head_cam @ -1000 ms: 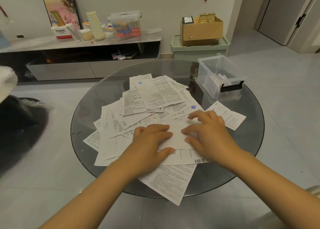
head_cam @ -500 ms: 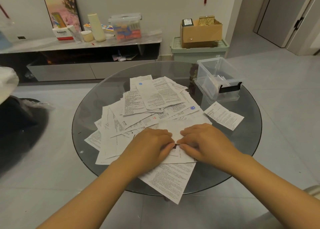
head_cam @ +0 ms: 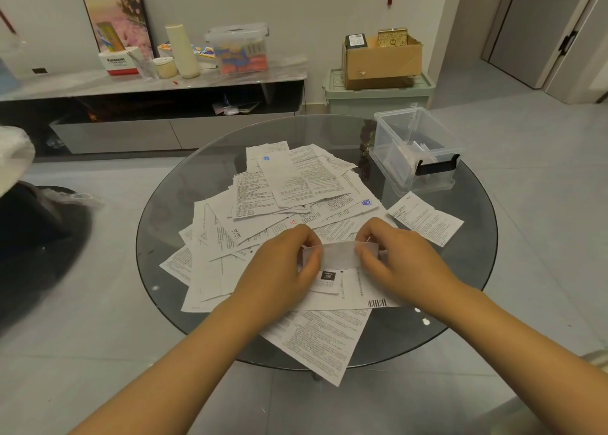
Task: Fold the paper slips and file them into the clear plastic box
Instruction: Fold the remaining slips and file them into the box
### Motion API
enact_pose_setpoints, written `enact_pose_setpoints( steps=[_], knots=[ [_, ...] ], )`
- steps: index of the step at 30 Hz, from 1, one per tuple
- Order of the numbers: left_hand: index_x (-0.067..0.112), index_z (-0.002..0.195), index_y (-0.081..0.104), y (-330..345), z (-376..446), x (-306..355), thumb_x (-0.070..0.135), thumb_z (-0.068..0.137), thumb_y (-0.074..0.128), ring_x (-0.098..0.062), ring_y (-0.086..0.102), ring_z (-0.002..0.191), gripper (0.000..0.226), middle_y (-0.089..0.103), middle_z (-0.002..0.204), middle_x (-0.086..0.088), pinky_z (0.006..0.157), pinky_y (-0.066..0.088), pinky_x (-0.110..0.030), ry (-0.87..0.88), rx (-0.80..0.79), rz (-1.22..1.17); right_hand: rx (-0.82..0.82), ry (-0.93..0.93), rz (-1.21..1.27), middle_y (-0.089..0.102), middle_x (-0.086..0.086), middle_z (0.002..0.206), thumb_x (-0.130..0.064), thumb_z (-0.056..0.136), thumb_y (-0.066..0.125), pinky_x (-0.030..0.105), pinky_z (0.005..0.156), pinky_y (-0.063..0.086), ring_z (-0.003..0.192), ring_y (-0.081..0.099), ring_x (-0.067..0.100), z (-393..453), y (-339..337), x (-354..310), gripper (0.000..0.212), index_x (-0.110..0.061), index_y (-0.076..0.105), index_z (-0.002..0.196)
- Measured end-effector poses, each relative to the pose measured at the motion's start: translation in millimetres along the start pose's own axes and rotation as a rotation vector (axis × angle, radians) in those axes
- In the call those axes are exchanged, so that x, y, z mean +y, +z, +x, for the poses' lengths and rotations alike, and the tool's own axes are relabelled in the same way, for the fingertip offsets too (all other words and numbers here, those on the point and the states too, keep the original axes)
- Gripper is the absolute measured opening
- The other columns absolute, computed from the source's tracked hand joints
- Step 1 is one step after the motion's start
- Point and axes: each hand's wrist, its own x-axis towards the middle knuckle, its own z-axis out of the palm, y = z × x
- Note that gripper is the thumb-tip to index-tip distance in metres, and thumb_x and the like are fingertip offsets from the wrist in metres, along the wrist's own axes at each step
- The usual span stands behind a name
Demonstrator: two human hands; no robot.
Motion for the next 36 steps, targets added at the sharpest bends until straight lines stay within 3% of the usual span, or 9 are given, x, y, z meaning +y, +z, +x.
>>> enact_pose_setpoints(
  steps=[4, 8, 10, 13, 19, 21, 25, 31, 36],
  knots=[
    [0.028, 0.109, 0.051, 7, 3, 1, 0.032, 0.086, 0.062, -0.003, 0.048, 0.085, 0.026, 0.053, 0.101, 0.015, 0.075, 0.039, -0.020, -0.070, -0.049, -0.006, -0.015, 0.056, -0.024, 0.053, -0.009, 0.090, -0.037, 0.087, 0.058, 0.023, 0.062, 0.032, 0.082, 0.047, 0.010, 2, 10, 2, 0.026, -0.030, 0.048, 0.109],
    [0.028, 0.125, 0.046, 12, 6, 0, 0.033, 0.084, 0.066, -0.005, 0.045, 0.096, 0.045, 0.047, 0.115, 0.014, 0.085, 0.037, -0.020, -0.117, -0.059, 0.004, 0.000, 0.124, -0.022, 0.054, -0.007, 0.110, -0.041, 0.083, 0.064, 0.025, 0.083, 0.035, 0.107, 0.044, 0.017, 3, 15, 0, 0.050, -0.036, 0.043, 0.128],
    [0.029, 0.126, 0.046, 13, 7, -1, 0.031, 0.084, 0.066, -0.014, 0.047, 0.101, 0.046, 0.044, 0.114, 0.012, 0.090, 0.040, -0.027, -0.155, -0.068, 0.003, -0.015, 0.137, -0.041, 0.050, -0.009, 0.105, -0.037, 0.085, 0.063, 0.029, 0.094, 0.030, 0.115, 0.037, 0.018, 6, 13, -1, 0.055, -0.038, 0.038, 0.134],
    [0.031, 0.126, 0.048, 12, 9, -4, 0.027, 0.084, 0.067, -0.021, 0.047, 0.107, 0.046, 0.040, 0.111, 0.013, 0.097, 0.041, -0.038, -0.191, -0.097, -0.002, -0.084, 0.150, -0.059, 0.040, -0.013, 0.091, -0.030, 0.088, 0.060, 0.031, 0.099, 0.025, 0.113, 0.032, 0.018, 9, 7, 0, 0.054, -0.044, 0.036, 0.134],
    [0.033, 0.125, 0.051, 7, 11, -8, 0.021, 0.083, 0.069, -0.016, 0.043, 0.112, 0.047, 0.037, 0.115, 0.014, 0.101, 0.038, -0.034, -0.147, -0.088, 0.039, -0.161, 0.187, 0.031, 0.051, -0.009, 0.088, -0.022, 0.091, 0.057, 0.023, 0.081, 0.029, 0.103, 0.039, 0.015, 6, -3, 5, 0.031, -0.041, 0.061, 0.114],
    [0.030, 0.119, 0.057, 10, 9, -8, 0.014, 0.085, 0.065, -0.017, 0.042, 0.113, 0.039, 0.042, 0.115, 0.013, 0.099, 0.037, -0.032, -0.056, -0.053, 0.080, -0.141, 0.203, 0.099, 0.057, -0.010, 0.089, -0.017, 0.090, 0.055, 0.020, 0.074, 0.035, 0.097, 0.050, 0.014, 4, -4, 5, 0.027, -0.035, 0.068, 0.106],
    [0.023, 0.108, 0.066, 17, 1, -5, 0.016, 0.088, 0.057, -0.017, 0.047, 0.105, 0.023, 0.054, 0.108, 0.010, 0.090, 0.030, -0.024, 0.144, -0.045, 0.166, -0.158, 0.301, 0.312, 0.065, -0.014, 0.086, -0.010, 0.087, 0.053, 0.011, 0.045, 0.041, 0.055, 0.058, 0.002, -3, -9, 0, 0.027, -0.027, 0.072, 0.096],
    [0.026, 0.107, 0.064, 16, -2, 4, 0.052, 0.081, 0.059, -0.007, 0.050, 0.096, 0.037, 0.058, 0.103, 0.012, 0.083, 0.038, -0.024, 0.218, -0.061, 0.226, -0.185, 0.386, 0.538, 0.066, -0.016, 0.095, -0.014, 0.085, 0.063, 0.023, 0.065, 0.053, 0.082, 0.062, 0.007, -9, -17, -7, 0.020, -0.030, 0.072, 0.095],
    [0.020, 0.089, 0.064, 17, -2, 7, 0.032, 0.083, 0.068, -0.012, 0.055, 0.077, 0.014, 0.061, 0.084, 0.008, 0.061, 0.033, -0.018, 0.222, 0.040, 0.213, -0.171, 0.322, 0.493, 0.068, -0.009, 0.090, -0.014, 0.085, 0.063, 0.009, 0.057, 0.044, 0.072, 0.058, 0.000, -10, -20, -11, 0.022, -0.029, 0.071, 0.098]
  ],
)
